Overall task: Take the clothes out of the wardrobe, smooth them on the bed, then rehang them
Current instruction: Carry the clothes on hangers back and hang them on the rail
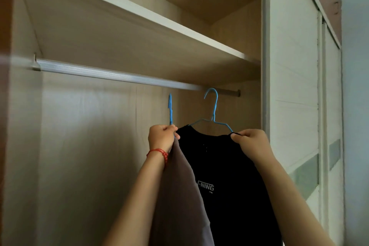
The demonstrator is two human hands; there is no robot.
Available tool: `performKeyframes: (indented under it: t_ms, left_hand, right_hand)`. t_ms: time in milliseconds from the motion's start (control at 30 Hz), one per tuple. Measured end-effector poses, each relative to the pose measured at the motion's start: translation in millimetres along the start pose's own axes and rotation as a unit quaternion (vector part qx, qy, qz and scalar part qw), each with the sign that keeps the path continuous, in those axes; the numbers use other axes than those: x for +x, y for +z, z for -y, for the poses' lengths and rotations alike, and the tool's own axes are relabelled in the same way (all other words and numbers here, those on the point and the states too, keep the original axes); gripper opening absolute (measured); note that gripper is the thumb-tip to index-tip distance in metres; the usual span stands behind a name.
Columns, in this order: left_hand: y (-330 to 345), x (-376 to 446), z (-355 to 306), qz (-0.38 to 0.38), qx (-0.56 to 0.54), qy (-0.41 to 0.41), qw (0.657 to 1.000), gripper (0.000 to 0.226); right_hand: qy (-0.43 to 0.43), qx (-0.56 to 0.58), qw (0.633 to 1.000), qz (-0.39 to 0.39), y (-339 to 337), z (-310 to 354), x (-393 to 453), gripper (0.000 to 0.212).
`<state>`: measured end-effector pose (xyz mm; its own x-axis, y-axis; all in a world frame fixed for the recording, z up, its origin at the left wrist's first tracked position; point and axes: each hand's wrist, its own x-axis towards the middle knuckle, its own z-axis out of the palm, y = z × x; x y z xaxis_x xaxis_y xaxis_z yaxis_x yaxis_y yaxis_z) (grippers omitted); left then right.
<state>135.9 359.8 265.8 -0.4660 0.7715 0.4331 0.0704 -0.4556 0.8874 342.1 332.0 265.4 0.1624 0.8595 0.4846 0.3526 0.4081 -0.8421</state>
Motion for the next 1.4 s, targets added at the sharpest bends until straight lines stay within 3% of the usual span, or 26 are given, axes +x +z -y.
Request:
performKeyframes:
  t_ms: [433,667,900,1300,1400]
  left_hand:
    - [77,98,-14,-0.056,0.065,0.038,0.996,0.027]
    - [104,153,-14,-0.11,0.052,0.045,0.992,0.028]
    - [114,185,-8,-0.147,0.062,0.078,0.984,0.026]
    - [111,208,23,-0.136,0.054,0.018,0.989,0.017]
    - [123,216,27,-0.121,0.066,0.022,0.99,0.026]
  right_hand:
    - [-0.071,-0.006,0.986,0.149,25,-21,183,0.019]
    - [-0.135,-0.051,0.985,0.093,64,-17,226,0.022]
    - [-0.092,-0.011,0.992,0.083,92,-22,263,0.024]
    - [-0.097,-0.041,0.991,0.076,106,-49,295,0.023]
    - [-0.096,-0.051,0.991,0.074,104,-61,310,0.024]
